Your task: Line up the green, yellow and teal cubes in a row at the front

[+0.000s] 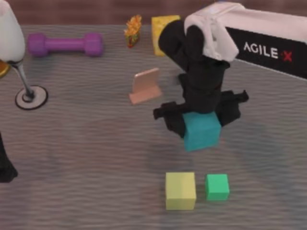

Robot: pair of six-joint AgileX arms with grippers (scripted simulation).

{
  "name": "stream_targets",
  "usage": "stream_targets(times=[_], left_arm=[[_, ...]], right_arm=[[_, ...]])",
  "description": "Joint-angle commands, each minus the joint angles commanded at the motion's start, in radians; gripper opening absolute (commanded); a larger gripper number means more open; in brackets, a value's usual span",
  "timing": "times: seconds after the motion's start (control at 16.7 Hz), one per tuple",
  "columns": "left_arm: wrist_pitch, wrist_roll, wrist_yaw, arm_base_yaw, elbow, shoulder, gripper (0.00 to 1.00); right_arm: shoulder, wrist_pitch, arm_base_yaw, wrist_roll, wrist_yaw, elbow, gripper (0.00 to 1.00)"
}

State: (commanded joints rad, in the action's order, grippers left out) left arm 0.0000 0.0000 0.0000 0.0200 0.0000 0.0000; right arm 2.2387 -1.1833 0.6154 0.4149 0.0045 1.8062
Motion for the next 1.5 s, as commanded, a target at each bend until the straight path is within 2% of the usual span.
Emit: stream_targets(times=[0.24, 0.48, 0.6, 0.9, 1.32, 1.5], left_arm=[[0.000, 0.000, 0.000, 0.000, 0.000, 0.000, 1.00], [0.000, 0.000, 0.000, 0.000, 0.000, 0.000, 1.00], [0.000, 0.000, 0.000, 0.000, 0.000, 0.000, 1.00], [0.000, 0.000, 0.000, 0.000, 0.000, 0.000, 1.00], [0.000, 0.000, 0.000, 0.000, 0.000, 0.000, 1.00], [0.000, 0.000, 0.000, 0.000, 0.000, 0.000, 1.00]], right_arm=[[0.084, -0.074, 0.207, 0.353, 0.002, 0.166, 0.00], [0.126, -0.115, 0.349, 0.556, 0.008, 0.278, 0.00], [0.130, -0.121, 0.377, 0.592, 0.010, 0.299, 0.00], [0.127, -0.115, 0.376, 0.595, 0.009, 0.295, 0.00], [0.172, 0.090, 0.383, 0.598, 0.010, 0.134, 0.00], [0.180, 0.121, 0.384, 0.600, 0.011, 0.108, 0.00]])
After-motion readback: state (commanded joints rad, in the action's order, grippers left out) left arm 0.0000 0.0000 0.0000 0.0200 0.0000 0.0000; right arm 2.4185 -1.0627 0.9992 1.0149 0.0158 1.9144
